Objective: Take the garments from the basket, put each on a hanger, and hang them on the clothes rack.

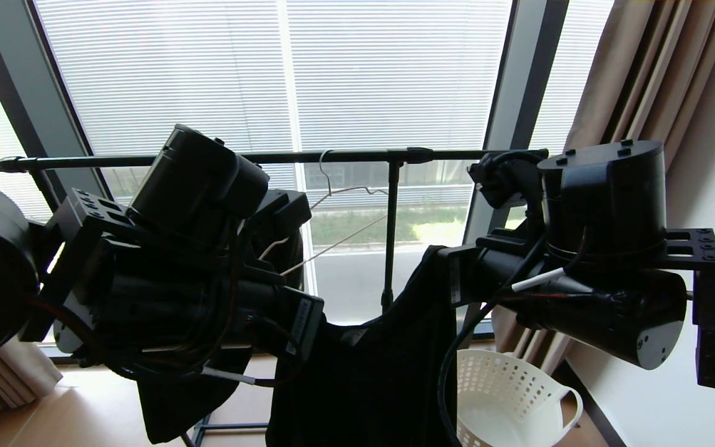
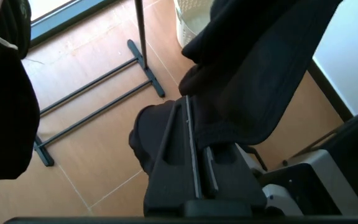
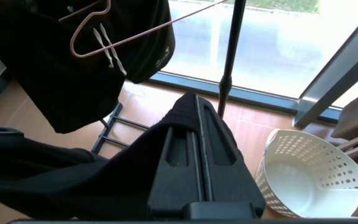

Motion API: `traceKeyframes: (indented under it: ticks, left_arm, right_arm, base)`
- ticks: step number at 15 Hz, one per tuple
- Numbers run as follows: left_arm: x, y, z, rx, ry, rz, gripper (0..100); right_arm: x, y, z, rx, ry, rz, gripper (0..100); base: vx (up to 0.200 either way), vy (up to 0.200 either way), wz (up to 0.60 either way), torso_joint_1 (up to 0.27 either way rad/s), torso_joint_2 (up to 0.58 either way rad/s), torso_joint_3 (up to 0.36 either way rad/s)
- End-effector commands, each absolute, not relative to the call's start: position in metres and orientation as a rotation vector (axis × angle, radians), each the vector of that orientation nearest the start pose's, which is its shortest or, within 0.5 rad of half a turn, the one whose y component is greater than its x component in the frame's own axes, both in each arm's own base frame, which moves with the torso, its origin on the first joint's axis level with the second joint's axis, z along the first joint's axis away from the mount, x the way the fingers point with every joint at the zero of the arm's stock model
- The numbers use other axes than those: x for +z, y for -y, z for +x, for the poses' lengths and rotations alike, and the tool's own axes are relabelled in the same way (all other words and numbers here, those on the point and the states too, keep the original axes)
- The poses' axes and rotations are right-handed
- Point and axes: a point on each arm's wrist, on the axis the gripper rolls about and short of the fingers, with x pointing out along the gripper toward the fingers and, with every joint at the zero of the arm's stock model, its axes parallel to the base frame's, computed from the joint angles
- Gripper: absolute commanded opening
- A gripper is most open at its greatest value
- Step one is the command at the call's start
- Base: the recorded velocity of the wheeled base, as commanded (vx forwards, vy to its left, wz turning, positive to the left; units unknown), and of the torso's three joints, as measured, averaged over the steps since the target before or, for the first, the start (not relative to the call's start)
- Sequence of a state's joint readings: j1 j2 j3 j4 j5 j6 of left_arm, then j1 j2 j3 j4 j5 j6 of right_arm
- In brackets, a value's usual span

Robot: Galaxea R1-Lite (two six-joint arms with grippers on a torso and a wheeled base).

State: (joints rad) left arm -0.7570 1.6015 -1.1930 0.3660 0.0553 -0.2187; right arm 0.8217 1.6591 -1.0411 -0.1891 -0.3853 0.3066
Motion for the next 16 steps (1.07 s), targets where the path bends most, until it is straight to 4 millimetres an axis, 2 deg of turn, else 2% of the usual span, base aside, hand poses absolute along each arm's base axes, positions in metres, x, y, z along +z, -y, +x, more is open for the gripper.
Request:
traceKeyframes:
  ticks: [1, 9, 12, 16]
  left_arm:
    - [0.228, 0.187, 0.197, -0.586, -0.793, 0.114, 0]
    - [0.225, 0.187, 0.195, -0.586, -0.799, 0.118, 0]
    - [0.218, 0.183, 0.192, -0.585, -0.812, 0.125, 0]
    - [0.217, 0.177, 0.186, -0.582, -0.814, 0.123, 0]
  right_arm:
    - [0.215, -0.219, 0.215, 0.369, -0.421, 0.050, 0]
    - [0.213, -0.217, 0.214, 0.366, -0.427, 0.049, 0]
    - [0.208, -0.217, 0.213, 0.362, -0.444, 0.049, 0]
    - [0.207, -0.217, 0.213, 0.358, -0.448, 0.055, 0]
  base:
    - [0.000, 0.000, 0.00, 0.000, 0.00, 0.000]
    - [0.000, 0.000, 0.00, 0.000, 0.00, 0.000]
    - [0.000, 0.000, 0.00, 0.000, 0.00, 0.000]
    - [0.000, 0.000, 0.00, 0.000, 0.00, 0.000]
